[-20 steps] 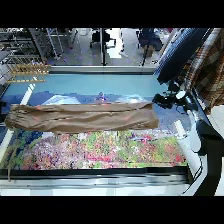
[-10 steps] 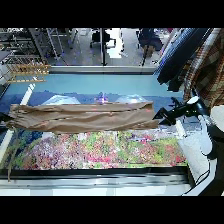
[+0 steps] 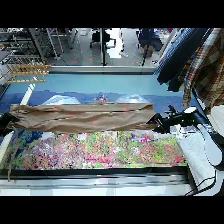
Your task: Fold the clothes and pants, and hang the long-sleeved shirts on hangers.
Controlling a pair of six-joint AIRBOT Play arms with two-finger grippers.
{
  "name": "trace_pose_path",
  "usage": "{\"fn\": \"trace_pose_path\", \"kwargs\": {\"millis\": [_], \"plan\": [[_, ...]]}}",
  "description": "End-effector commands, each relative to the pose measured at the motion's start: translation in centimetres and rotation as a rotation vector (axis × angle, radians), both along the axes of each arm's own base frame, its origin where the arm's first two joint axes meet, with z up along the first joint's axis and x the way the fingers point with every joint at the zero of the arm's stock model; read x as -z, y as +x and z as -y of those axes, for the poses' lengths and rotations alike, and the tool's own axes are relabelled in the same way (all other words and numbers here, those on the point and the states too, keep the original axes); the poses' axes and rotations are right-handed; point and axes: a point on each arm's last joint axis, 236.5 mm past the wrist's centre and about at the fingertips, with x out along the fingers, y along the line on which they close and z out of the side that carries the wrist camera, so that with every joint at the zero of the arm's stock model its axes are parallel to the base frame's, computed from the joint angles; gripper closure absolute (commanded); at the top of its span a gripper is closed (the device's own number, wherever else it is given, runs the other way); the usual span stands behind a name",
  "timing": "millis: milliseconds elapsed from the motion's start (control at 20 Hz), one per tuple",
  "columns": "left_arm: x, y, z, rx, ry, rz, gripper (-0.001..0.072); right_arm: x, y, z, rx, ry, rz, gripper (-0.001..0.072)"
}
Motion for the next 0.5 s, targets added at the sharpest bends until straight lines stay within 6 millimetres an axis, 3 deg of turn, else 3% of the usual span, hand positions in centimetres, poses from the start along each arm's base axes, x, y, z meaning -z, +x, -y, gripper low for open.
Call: {"fn": "trace_pose_path", "kwargs": {"millis": [0,200,450], "plan": [[0.6,-0.7,-0.8,0.005,0.052,-0.039,0.0012,-0.3,-0.9,0.8,0.034,-0.062,-0.042,0.0071],[1.9,-0.1,-0.3,-0.048,0.011,-0.053,0.0012,-0.4,-1.9,0.0,0.031,-0.08,-0.098,0.0071],[4.1,0.5,0.2,-0.08,-0.037,-0.064,0.0014,0.6,0.8,-0.9,0.102,-0.144,-0.045,0.0071]]}}
